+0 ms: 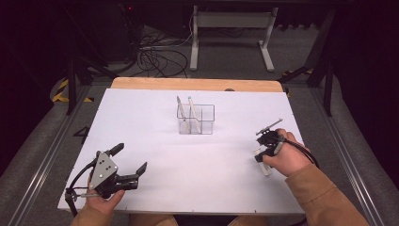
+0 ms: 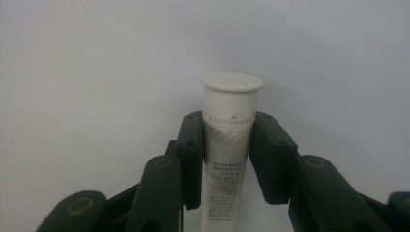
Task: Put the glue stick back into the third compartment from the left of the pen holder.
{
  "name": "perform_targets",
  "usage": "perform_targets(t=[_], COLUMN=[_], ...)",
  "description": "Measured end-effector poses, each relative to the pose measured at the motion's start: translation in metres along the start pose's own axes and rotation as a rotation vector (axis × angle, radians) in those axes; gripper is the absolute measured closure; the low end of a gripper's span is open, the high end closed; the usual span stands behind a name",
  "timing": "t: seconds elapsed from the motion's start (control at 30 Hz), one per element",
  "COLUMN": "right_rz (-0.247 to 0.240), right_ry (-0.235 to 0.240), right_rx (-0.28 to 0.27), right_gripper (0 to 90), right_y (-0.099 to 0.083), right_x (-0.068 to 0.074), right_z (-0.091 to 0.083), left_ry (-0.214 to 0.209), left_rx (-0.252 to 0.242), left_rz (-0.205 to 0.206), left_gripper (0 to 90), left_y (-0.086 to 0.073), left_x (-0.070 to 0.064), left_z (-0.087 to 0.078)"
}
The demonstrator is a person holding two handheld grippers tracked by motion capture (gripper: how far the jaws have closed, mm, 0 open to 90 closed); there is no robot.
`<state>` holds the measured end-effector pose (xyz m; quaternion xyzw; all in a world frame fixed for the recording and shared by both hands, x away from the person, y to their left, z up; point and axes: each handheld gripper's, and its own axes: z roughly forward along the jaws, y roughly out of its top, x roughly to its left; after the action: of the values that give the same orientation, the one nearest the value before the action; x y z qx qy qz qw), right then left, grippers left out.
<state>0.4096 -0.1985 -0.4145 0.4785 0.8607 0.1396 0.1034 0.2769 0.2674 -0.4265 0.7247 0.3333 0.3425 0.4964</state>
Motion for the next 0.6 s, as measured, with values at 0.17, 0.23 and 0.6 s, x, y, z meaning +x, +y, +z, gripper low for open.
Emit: perform_targets(t=[0.17,0.23,0.6], right_rz=[-0.002,-0.003,-0.019], right_ry=[0.0,-0.003,0.008], right_rx=[-0.007,-0.012,-0.11], right_gripper=[67.6,67.6,67.6], right_y=[0.0,0.001,0.005], right_x=[-0.002,-0.002,-0.002], right_z=[-0.003,-0.005,-0.021], left_ry=[0.0,-0.002,-0.002], left_rx=[0.001,0.001,-0.001], left_rz=[-0.002,-0.003,-0.004], left_gripper=[7.2,7.1,7.1], left_y=[0.0,0.0,0.0], left_x=[0.0,0.0,0.0], left_z=[0.0,0.0,0.0])
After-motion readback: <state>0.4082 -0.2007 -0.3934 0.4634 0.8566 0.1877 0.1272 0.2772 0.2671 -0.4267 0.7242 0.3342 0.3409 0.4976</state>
